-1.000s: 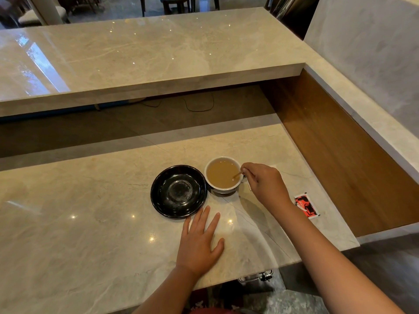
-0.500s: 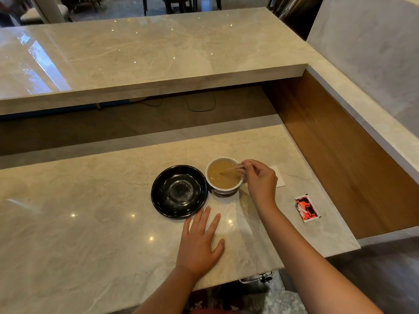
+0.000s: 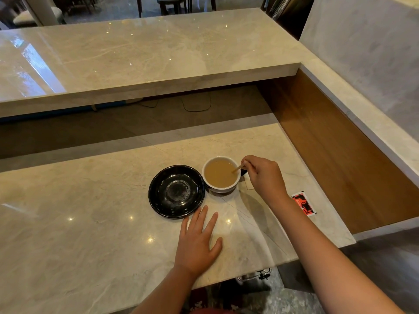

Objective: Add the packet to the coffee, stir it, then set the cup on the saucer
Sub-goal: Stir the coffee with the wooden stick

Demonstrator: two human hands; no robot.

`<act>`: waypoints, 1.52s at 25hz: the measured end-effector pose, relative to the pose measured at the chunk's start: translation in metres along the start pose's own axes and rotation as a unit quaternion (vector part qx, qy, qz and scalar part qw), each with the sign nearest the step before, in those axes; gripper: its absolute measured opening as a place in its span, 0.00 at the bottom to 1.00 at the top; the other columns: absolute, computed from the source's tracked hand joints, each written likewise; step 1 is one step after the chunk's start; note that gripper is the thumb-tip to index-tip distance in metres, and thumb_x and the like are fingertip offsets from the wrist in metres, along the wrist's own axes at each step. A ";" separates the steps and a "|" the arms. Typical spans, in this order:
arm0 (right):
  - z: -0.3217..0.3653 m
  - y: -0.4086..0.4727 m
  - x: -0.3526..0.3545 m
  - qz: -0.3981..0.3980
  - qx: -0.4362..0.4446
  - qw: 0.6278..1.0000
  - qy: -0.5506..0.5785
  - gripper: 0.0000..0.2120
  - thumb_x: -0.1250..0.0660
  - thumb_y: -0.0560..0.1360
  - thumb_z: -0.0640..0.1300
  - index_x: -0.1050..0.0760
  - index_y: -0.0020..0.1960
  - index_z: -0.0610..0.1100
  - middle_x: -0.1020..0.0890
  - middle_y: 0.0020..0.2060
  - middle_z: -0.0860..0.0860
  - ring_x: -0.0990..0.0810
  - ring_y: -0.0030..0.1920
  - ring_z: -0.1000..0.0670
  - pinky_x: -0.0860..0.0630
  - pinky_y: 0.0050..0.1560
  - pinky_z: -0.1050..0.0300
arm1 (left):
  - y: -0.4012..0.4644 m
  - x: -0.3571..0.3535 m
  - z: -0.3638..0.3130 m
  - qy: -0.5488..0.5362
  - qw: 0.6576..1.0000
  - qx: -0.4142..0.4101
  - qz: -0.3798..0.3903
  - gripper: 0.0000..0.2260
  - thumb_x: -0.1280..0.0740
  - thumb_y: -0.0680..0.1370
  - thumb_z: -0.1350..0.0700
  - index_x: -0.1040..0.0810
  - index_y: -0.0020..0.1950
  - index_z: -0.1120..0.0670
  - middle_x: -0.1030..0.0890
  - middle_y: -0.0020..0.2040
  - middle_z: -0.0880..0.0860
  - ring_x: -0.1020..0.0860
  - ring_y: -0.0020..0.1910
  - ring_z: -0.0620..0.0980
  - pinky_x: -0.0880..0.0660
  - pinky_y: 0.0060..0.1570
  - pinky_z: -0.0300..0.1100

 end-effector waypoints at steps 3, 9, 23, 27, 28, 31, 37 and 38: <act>0.000 0.002 -0.002 0.041 -0.011 0.999 0.008 0.08 0.39 0.76 0.37 0.21 0.44 0.38 0.16 0.37 0.39 0.20 0.38 0.40 0.22 0.40 0.48 | 0.000 0.001 -0.001 0.004 1.000 -0.002 -0.002 0.27 0.45 0.76 0.40 0.39 0.74 0.47 0.40 0.74 0.54 0.46 0.73 0.51 0.50 0.68 0.55; -0.008 -0.005 -0.013 0.029 -0.117 0.976 0.182 0.09 0.38 0.75 0.36 0.19 0.43 0.39 0.15 0.38 0.42 0.17 0.40 0.48 0.20 0.48 0.49 | 0.001 0.000 0.000 0.009 1.000 0.000 0.001 0.27 0.45 0.76 0.40 0.38 0.74 0.47 0.39 0.74 0.55 0.45 0.73 0.52 0.48 0.68 0.54; 0.007 -0.006 -0.007 -0.032 -0.002 0.999 0.019 0.06 0.38 0.76 0.37 0.22 0.45 0.39 0.17 0.36 0.41 0.21 0.35 0.43 0.27 0.36 0.54 | 0.001 -0.002 0.000 0.003 1.000 -0.008 -0.001 0.27 0.43 0.76 0.41 0.38 0.73 0.47 0.38 0.74 0.55 0.44 0.72 0.52 0.52 0.68 0.51; 0.014 -0.020 0.000 -0.029 0.034 0.999 -0.009 0.06 0.37 0.75 0.36 0.22 0.45 0.37 0.17 0.35 0.39 0.20 0.34 0.39 0.25 0.35 0.51 | 0.001 -0.003 0.000 0.009 1.000 -0.008 -0.001 0.27 0.44 0.76 0.40 0.38 0.74 0.47 0.38 0.74 0.55 0.44 0.72 0.52 0.52 0.69 0.52; 0.014 -0.022 0.000 -0.028 0.025 0.999 -0.001 0.06 0.37 0.75 0.36 0.21 0.46 0.37 0.16 0.35 0.39 0.19 0.35 0.40 0.25 0.36 0.52 | 0.001 -0.003 0.000 0.009 1.000 -0.008 -0.001 0.27 0.44 0.76 0.40 0.39 0.74 0.47 0.38 0.74 0.55 0.45 0.72 0.52 0.51 0.69 0.53; 0.007 -0.027 -0.003 -0.018 -0.033 0.998 0.057 0.07 0.37 0.75 0.36 0.20 0.47 0.37 0.15 0.39 0.40 0.18 0.39 0.43 0.25 0.41 0.54 | 0.002 -0.003 -0.001 0.007 1.000 -0.009 -0.001 0.27 0.43 0.76 0.40 0.38 0.73 0.48 0.38 0.73 0.55 0.44 0.72 0.52 0.50 0.69 0.53; -0.023 -0.032 -0.005 -0.041 -0.174 0.965 0.192 0.09 0.38 0.75 0.36 0.19 0.42 0.41 0.15 0.36 0.45 0.16 0.40 0.49 0.20 0.49 0.47 | 0.000 -0.004 0.001 0.007 1.000 -0.011 -0.001 0.27 0.44 0.76 0.40 0.38 0.73 0.48 0.37 0.73 0.55 0.43 0.72 0.53 0.50 0.68 0.53; -0.029 -0.035 -0.002 -0.051 -0.195 0.957 0.207 0.10 0.38 0.75 0.37 0.19 0.41 0.43 0.15 0.34 0.46 0.16 0.39 0.50 0.20 0.48 0.47 | 0.000 -0.003 0.001 0.006 1.000 -0.011 -0.002 0.27 0.44 0.75 0.40 0.38 0.73 0.48 0.37 0.73 0.55 0.43 0.72 0.53 0.50 0.68 0.53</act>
Point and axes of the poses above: each hand's wrist, its own y-axis towards the middle knuckle, its own x-axis out of the back of the hand, z = x × y, the point moved 10 cm from there along y, towards the middle knuckle
